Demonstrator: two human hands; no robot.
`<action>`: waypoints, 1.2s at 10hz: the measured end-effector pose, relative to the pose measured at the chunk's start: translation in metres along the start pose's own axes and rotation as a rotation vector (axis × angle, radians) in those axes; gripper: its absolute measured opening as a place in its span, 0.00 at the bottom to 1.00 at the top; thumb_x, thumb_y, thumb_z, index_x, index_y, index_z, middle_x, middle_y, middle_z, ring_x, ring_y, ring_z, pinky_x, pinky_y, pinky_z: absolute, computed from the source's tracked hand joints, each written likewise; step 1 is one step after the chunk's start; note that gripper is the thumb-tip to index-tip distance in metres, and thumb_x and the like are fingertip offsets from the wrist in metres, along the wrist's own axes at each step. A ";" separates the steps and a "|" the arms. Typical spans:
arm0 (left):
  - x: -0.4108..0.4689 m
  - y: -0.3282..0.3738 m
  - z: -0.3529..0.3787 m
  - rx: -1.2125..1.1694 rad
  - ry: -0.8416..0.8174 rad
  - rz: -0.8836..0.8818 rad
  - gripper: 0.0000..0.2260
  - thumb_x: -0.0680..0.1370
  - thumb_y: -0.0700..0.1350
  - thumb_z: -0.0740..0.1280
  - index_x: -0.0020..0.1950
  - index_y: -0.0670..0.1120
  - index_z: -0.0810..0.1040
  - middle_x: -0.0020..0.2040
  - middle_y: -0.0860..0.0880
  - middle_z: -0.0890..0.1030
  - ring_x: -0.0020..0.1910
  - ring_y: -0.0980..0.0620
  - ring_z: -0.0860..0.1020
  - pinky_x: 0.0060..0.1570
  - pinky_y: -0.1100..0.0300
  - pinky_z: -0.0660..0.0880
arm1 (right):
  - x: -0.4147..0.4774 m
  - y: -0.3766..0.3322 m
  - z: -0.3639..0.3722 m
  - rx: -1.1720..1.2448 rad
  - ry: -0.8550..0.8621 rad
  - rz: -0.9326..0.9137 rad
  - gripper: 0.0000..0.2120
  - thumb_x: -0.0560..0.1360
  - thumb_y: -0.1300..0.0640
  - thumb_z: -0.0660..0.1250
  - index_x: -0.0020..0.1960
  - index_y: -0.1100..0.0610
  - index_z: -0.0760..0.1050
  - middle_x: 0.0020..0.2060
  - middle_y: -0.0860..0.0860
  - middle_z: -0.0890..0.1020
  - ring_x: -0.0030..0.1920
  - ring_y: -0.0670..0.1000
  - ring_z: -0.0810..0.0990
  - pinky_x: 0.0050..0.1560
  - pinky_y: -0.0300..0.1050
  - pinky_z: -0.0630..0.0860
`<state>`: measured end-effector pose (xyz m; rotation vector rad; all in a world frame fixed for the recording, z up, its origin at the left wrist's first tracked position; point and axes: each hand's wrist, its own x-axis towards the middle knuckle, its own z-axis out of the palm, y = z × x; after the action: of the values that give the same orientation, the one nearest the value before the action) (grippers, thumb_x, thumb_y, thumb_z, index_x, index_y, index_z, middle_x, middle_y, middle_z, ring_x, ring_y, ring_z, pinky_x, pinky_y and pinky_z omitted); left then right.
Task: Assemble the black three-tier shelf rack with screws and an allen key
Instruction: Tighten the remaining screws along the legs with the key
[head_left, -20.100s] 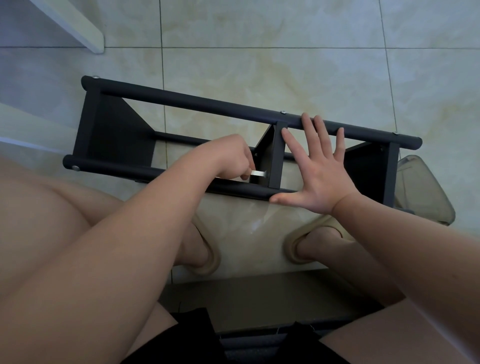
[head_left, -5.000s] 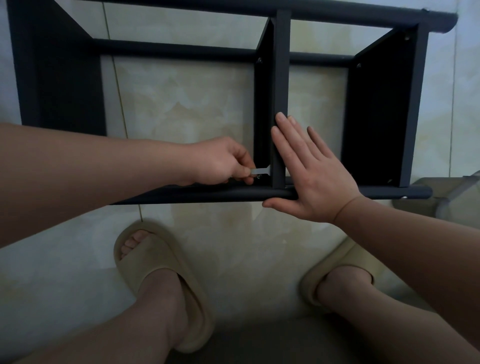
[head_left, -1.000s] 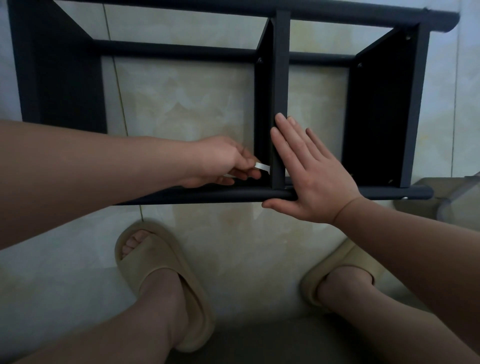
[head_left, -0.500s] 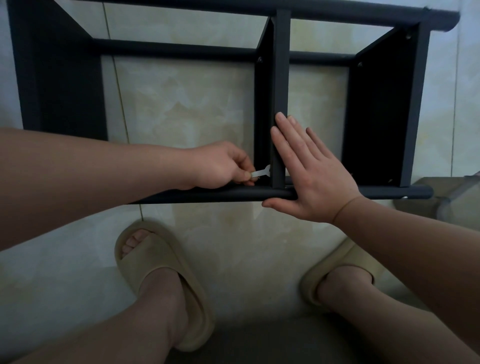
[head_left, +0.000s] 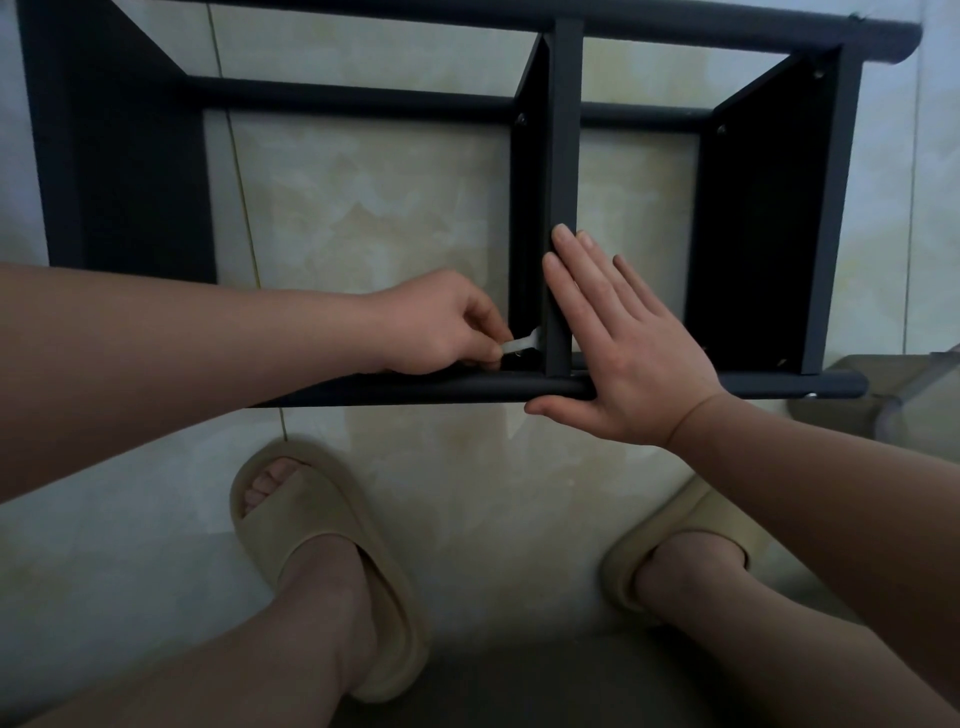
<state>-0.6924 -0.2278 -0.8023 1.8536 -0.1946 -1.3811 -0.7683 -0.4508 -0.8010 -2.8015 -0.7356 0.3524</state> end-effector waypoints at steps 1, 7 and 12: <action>0.000 0.003 -0.007 0.021 0.025 0.012 0.06 0.74 0.41 0.75 0.45 0.52 0.84 0.39 0.53 0.86 0.43 0.55 0.84 0.50 0.61 0.78 | 0.000 0.000 0.000 0.005 0.002 -0.001 0.52 0.76 0.26 0.58 0.82 0.64 0.50 0.82 0.60 0.50 0.82 0.59 0.49 0.77 0.64 0.59; 0.011 0.012 0.002 -0.610 0.145 -0.247 0.04 0.76 0.46 0.73 0.46 0.51 0.79 0.36 0.54 0.84 0.36 0.56 0.80 0.38 0.63 0.74 | 0.000 0.001 0.000 0.015 0.005 -0.004 0.52 0.76 0.27 0.58 0.82 0.64 0.50 0.82 0.60 0.50 0.82 0.59 0.49 0.77 0.64 0.59; 0.014 0.021 -0.003 -0.629 0.055 -0.273 0.06 0.80 0.51 0.66 0.53 0.53 0.81 0.46 0.54 0.86 0.39 0.56 0.82 0.40 0.60 0.73 | -0.001 0.001 0.001 0.013 0.005 -0.006 0.52 0.76 0.26 0.58 0.82 0.64 0.50 0.82 0.60 0.50 0.82 0.59 0.48 0.77 0.65 0.59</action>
<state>-0.6780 -0.2479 -0.7981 1.4114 0.4883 -1.3631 -0.7688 -0.4515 -0.8020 -2.7862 -0.7382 0.3470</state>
